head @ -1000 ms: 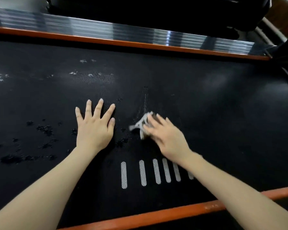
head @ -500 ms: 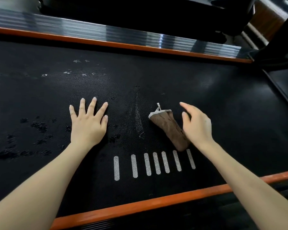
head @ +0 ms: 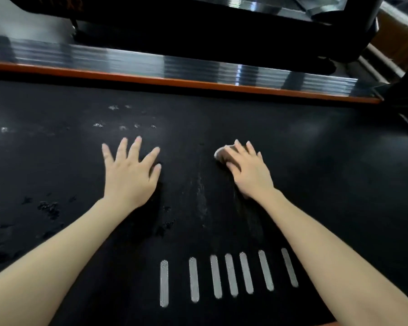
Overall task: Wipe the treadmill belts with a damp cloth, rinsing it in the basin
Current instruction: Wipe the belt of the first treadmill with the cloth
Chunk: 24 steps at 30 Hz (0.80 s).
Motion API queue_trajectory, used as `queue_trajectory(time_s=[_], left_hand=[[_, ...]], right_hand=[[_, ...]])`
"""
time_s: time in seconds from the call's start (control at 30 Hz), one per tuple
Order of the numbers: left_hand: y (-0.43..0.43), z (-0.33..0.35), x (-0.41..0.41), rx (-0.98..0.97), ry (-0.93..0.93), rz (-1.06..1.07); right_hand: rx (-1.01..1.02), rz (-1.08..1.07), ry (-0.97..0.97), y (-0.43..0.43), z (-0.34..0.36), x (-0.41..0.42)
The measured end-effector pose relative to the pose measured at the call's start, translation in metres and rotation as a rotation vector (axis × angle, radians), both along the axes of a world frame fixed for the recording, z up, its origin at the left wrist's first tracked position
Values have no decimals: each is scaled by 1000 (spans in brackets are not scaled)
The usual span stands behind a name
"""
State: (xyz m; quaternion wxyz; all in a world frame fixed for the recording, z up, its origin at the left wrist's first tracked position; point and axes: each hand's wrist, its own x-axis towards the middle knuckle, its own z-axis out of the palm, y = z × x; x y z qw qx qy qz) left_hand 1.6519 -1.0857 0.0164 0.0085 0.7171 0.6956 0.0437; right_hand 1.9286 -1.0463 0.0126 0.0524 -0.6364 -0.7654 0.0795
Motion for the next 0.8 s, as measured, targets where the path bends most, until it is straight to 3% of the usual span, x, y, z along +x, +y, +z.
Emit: queue_trajectory(time_s=[0.2, 0.37, 0.43, 0.57, 0.67, 0.73, 0.8], left_hand=[[73, -14, -2, -122, 49, -17], [78, -28, -5, -61, -9, -7], [78, -29, -5, -53, -24, -17], [79, -30, -5, -9, -76, -15], [78, -32, -5, 11, -101, 12], [78, -32, -5, 7, -112, 6], [79, -32, -5, -5, -107, 9]], right_hand=[[64, -111, 46, 72, -11, -2], [75, -295, 34, 140, -3, -23], [109, -151, 8, 124, -5, -46], [134, 425, 50, 3, -8, -72], [174, 591, 75, 5, -2, -53], [189, 429, 28, 64, -2, -41], [142, 79, 40, 132, 0, -31]])
